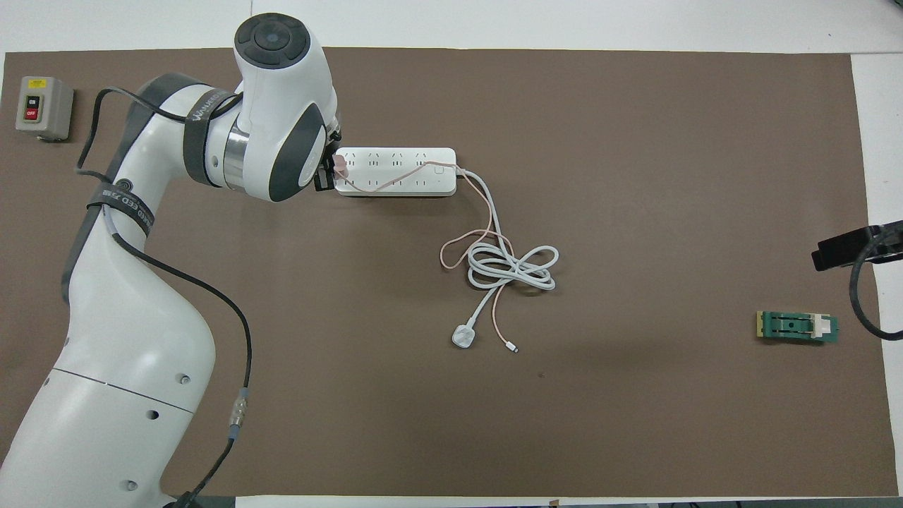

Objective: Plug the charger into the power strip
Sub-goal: 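Push the charger prongs into the socket with the left gripper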

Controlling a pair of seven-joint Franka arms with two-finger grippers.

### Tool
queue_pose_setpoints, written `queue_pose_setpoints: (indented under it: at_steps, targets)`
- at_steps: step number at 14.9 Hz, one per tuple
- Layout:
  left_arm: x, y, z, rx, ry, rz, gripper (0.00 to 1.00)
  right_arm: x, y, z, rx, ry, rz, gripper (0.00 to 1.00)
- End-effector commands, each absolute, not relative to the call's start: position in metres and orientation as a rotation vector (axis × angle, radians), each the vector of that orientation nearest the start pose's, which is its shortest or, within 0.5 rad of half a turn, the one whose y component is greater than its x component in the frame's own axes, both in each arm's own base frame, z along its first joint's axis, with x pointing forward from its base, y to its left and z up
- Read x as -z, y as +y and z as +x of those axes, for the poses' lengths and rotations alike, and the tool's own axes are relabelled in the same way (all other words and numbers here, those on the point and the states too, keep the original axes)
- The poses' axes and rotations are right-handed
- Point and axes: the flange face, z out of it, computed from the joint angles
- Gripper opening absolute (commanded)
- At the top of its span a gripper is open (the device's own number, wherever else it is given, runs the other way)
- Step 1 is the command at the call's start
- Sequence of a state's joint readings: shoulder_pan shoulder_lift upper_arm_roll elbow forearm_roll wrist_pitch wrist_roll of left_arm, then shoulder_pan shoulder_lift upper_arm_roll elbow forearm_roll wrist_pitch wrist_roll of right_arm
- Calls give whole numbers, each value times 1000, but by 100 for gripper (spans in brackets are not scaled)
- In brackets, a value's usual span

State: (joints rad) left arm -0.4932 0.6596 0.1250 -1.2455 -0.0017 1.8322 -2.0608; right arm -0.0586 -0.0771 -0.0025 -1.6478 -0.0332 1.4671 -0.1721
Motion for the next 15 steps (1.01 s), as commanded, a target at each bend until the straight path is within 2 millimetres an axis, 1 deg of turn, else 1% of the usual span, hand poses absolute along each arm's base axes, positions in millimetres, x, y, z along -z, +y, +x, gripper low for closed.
queue_pose_setpoints:
  at_steps: [1,3,6,7,10,11,12,15]
  targets:
    - [-380,-283,663,-42,2349,2203,0,-624,-42,517,-151,-132,-3184,100]
    - [-380,-286,662,50,2287,2239,0,-625,-42,517,-149,-132,-3184,100]
    - [-381,-289,660,68,2213,2303,0,-625,-42,517,-149,-130,-3184,100]
    - [-384,-289,660,83,2189,2308,0,-625,-42,517,-149,-130,-3184,100]
    - [-375,-285,655,95,2212,2300,0,-625,-47,517,-149,-120,-3184,100]
    - [-366,-283,650,89,2212,2287,0,-624,-46,517,-152,-118,-3184,100]
    - [-361,-286,645,78,2195,2284,0,-625,-44,517,-147,-123,-3185,100]
    - [-360,-283,645,70,2195,2273,0,-624,-43,517,-149,-125,-3184,100]
